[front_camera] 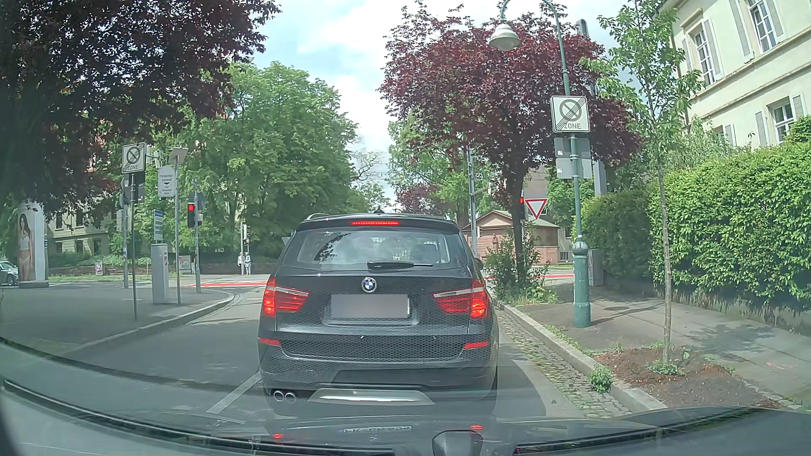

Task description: Follow the waypoints while adhering to traffic rules and regulations

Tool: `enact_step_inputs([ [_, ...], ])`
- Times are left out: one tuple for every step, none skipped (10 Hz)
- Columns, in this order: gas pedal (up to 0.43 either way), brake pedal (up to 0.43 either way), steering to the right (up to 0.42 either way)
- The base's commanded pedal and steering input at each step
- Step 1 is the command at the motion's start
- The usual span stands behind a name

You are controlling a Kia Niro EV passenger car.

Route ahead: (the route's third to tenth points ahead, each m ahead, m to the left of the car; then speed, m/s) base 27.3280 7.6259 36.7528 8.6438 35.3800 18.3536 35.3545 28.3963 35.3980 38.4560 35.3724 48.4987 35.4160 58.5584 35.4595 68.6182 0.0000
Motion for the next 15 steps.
enact_step_inputs([
  [0.000,0.274,-0.004],
  [0.000,0.274,-0.004],
  [0.000,0.274,-0.004],
  [0.000,0.274,-0.004],
  [0.000,0.274,-0.004],
  [0.000,0.274,-0.004],
  [0.000,0.274,-0.004],
  [0.000,0.274,-0.004],
  [0.000,0.274,-0.004],
  [0.000,0.274,-0.004],
  [0.000,0.274,-0.004],
  [0.000,0.274,-0.004],
  [0.000,0.274,-0.004],
  [0.000,0.274,-0.004],
  [0.000,0.274,-0.004],
])
